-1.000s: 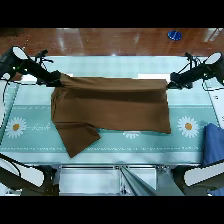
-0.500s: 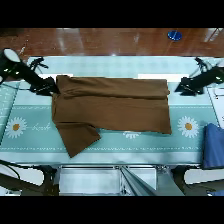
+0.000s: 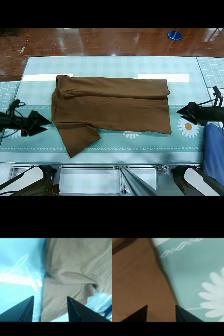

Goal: Fold the shirts.

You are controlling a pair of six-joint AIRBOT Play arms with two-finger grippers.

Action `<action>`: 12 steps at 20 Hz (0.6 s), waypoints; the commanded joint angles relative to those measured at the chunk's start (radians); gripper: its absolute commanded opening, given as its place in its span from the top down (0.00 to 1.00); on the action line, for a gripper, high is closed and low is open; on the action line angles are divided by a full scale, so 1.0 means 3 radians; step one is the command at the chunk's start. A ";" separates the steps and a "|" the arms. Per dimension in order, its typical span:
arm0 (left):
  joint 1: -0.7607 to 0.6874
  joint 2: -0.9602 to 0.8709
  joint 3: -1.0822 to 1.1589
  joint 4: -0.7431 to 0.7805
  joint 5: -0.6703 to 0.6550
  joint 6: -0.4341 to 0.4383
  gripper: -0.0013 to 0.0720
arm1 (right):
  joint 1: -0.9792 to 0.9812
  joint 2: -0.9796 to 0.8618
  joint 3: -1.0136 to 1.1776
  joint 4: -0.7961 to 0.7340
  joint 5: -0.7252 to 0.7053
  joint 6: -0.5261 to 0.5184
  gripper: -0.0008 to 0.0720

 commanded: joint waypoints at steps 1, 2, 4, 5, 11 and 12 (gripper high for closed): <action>0.0022 0.0163 -0.0444 -0.0139 0.0209 0.0070 0.29 | -0.0036 0.0205 -0.0310 0.0421 -0.0051 -0.0186 0.43; -0.0097 0.0155 -0.0486 -0.0175 0.0273 0.0065 0.29 | -0.0036 0.0205 -0.0310 0.0421 -0.0050 -0.0181 0.43; -0.0357 0.0139 -0.0521 -0.0217 0.0532 -0.0032 0.29 | -0.0034 0.0205 -0.0310 0.0443 0.0000 -0.0175 0.43; -0.0474 0.0135 -0.0521 -0.0224 0.0676 -0.0099 0.29 | -0.0036 0.0206 -0.0310 0.0455 0.0042 -0.0177 0.43; -0.0983 -0.0072 -0.0501 -0.0234 0.1010 -0.0122 0.29 | -0.0036 0.0206 -0.0310 0.0437 0.0010 -0.0178 0.43; -0.1003 -0.0114 -0.0465 -0.0233 0.1016 -0.0145 0.36 | -0.0036 0.0206 -0.0310 0.0390 -0.0013 -0.0177 0.43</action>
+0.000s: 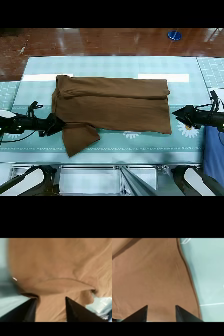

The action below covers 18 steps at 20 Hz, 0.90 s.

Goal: Fold the shirts.

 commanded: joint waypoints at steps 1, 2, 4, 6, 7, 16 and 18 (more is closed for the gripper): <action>-0.0163 -0.0130 0.0065 0.0065 0.0249 -0.0039 0.62 | -0.0003 0.0004 -0.0005 -0.0165 -0.0056 0.0033 0.43; -0.0161 -0.0134 0.0108 0.0066 0.0244 -0.0038 0.94 | -0.0003 0.0005 -0.0005 -0.0362 -0.0053 0.0128 0.43; -0.0163 -0.0131 0.0203 0.0052 0.0150 -0.0027 0.96 | -0.0003 0.0004 -0.0006 -0.0866 0.0029 0.0412 0.43; -0.0163 -0.0130 0.0287 0.0041 -0.0017 0.0065 0.96 | -0.0003 0.0004 -0.0017 -0.1188 0.0221 0.0553 0.43; -0.0161 -0.0126 0.0313 0.0041 -0.0079 0.0104 0.96 | -0.0003 0.0004 -0.0056 -0.1221 0.0275 0.0589 0.43; -0.0164 -0.0126 0.0320 0.0042 -0.0164 0.0114 0.96 | 0.0001 -0.0351 -0.0359 -0.0544 -0.0005 0.0350 0.43; -0.0164 -0.0126 0.0320 0.0042 -0.0163 0.0116 0.96 | 0.0001 -0.0403 -0.0359 -0.0254 -0.0220 0.0290 0.43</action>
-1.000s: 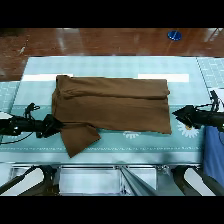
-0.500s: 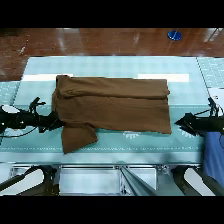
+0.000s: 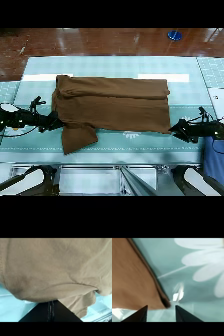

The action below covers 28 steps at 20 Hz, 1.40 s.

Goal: Fold the shirts.

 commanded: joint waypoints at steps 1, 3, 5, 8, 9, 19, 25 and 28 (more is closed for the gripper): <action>-0.0001 -0.0001 0.0004 -0.0004 -0.0037 0.0008 0.96 | 0.0034 -0.0167 -0.0020 0.0426 -0.0301 -0.0126 0.43; -0.0001 -0.0001 0.0004 -0.0005 -0.0034 0.0008 0.96 | 0.0257 -0.0342 -0.0020 0.0450 -0.0355 -0.0127 0.43; -0.0001 -0.0001 0.0008 -0.0005 -0.0039 0.0008 0.96 | 0.0523 -0.0472 0.0014 0.0579 -0.0477 -0.0175 0.57; 0.0004 -0.0001 0.0172 0.0000 -0.0153 0.0109 0.96 | 0.0726 -0.0479 0.0226 0.0787 -0.0383 -0.0469 0.96; 0.0009 -0.0001 0.0291 -0.0001 -0.0219 0.0109 0.96 | 0.0724 -0.0479 0.0340 0.0772 -0.0268 -0.0472 0.96; -0.0273 -0.0844 0.2299 -0.0003 -0.0341 -0.0317 0.96 | 0.0726 -0.1036 0.2005 0.0595 -0.0025 -0.0270 0.96; -0.0477 -0.1949 0.3644 -0.0001 -0.0504 -0.0781 0.96 | 0.0726 -0.1743 0.2650 0.0961 -0.0098 -0.0309 0.96; -0.0495 -0.2327 0.4171 -0.0003 -0.0591 -0.0848 0.96 | 0.0726 -0.1965 0.2803 0.0968 -0.0186 -0.0308 0.96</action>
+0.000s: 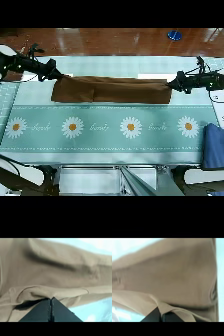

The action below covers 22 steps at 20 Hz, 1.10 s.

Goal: Fold the shirts.

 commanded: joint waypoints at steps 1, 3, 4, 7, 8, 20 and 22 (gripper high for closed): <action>-0.0043 -0.0469 0.0647 -0.0004 -0.0086 -0.0149 0.96 | 0.0001 -0.0286 0.0223 0.0072 -0.0111 -0.0008 0.96; -0.0050 -0.0610 0.0818 -0.0004 -0.0071 -0.0144 0.96 | 0.0003 -0.0402 0.0295 0.0079 -0.0136 -0.0008 0.96; -0.0056 -0.0656 0.0852 -0.0004 -0.0060 -0.0139 0.96 | 0.0003 -0.0463 0.0328 0.0092 -0.0137 -0.0008 0.96; -0.0118 -0.0730 0.0853 -0.0003 -0.0134 -0.0109 0.47 | 0.0000 -0.0548 0.0338 0.0215 -0.0261 -0.0018 0.43; -0.0127 -0.0727 0.0856 0.0009 -0.0197 -0.0098 0.29 | -0.0011 -0.0544 0.0352 0.0239 -0.0248 -0.0017 0.42; 0.0371 0.0958 0.0245 0.0880 0.0280 -0.0070 0.29 | -0.0431 -0.0281 0.0036 -0.0314 -0.0286 0.0369 0.42; 0.0170 0.1401 -0.0303 0.0872 0.0556 0.0065 0.29 | -0.0277 -0.0422 0.0037 -0.0153 -0.0343 0.0352 0.42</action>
